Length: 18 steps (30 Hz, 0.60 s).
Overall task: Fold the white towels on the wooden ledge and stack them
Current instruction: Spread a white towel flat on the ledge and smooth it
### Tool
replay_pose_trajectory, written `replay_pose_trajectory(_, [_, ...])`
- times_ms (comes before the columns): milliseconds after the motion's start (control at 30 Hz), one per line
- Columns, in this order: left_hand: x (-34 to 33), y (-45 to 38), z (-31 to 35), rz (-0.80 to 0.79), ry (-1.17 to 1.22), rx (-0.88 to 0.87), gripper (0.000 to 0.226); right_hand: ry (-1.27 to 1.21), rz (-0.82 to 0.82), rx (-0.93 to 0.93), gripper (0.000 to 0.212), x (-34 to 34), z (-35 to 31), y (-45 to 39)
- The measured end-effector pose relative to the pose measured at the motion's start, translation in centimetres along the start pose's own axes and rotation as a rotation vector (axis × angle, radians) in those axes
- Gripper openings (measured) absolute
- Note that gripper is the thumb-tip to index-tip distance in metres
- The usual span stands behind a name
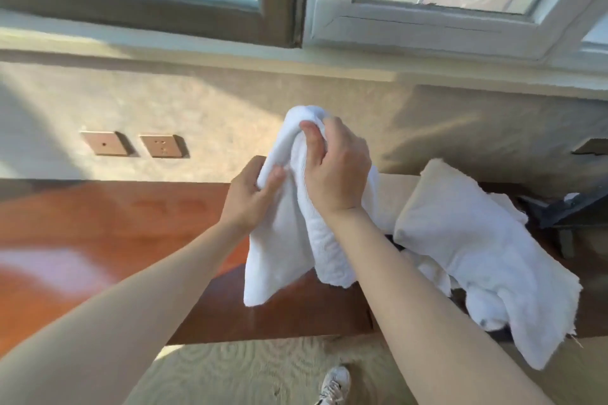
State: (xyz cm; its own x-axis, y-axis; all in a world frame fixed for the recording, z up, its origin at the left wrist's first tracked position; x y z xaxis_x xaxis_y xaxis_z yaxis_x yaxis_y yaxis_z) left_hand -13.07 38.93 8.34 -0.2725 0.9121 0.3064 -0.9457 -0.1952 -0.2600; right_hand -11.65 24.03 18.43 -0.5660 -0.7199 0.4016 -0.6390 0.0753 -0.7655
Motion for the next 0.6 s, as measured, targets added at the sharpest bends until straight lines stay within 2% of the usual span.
replay_pose_trajectory(100, [7.0,3.9,-3.9,0.040,-0.081,0.121,0.036,-0.088,-0.059,-0.042,0.038,-4.0,-5.2,2.2])
replay_pose_trajectory(200, [13.1,5.9,-5.9,0.138,-0.233,0.212,0.039,-0.128,-0.142,-0.054,0.041,-7.4,-8.9,4.3])
replay_pose_trajectory(300, [18.5,6.1,-7.8,0.136,-0.391,0.298,0.044,-0.140,-0.253,-0.085,0.043,-10.6,-10.4,6.0])
replay_pose_trajectory(367, [21.9,5.8,-8.6,0.139,-0.513,0.248,0.055,-0.151,-0.324,-0.088,0.046,-12.6,-10.4,6.6])
replay_pose_trajectory(467, [26.3,4.3,-9.6,0.131,-0.756,0.073,0.077,-0.125,-0.379,-0.032,0.045,-15.9,-10.5,7.5])
replay_pose_trajectory(600, [29.3,0.8,-11.1,0.049,-1.080,-0.097,0.076,0.014,-0.419,0.058,0.040,-21.3,-9.0,9.0])
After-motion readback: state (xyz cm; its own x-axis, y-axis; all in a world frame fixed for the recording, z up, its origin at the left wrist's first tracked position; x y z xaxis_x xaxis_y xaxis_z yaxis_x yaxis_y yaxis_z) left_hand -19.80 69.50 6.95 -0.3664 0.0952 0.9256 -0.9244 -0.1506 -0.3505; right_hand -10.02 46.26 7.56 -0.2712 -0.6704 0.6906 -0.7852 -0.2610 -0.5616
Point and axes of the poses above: each hand's wrist, its own y-axis away from the middle knuckle, its own x-axis out of the back of the hand, z = x × y, the point moved 5 cm from there along -y, towards the middle knuckle, and after that the axes turned 4 degrees about -x, right-handed, at the moved point
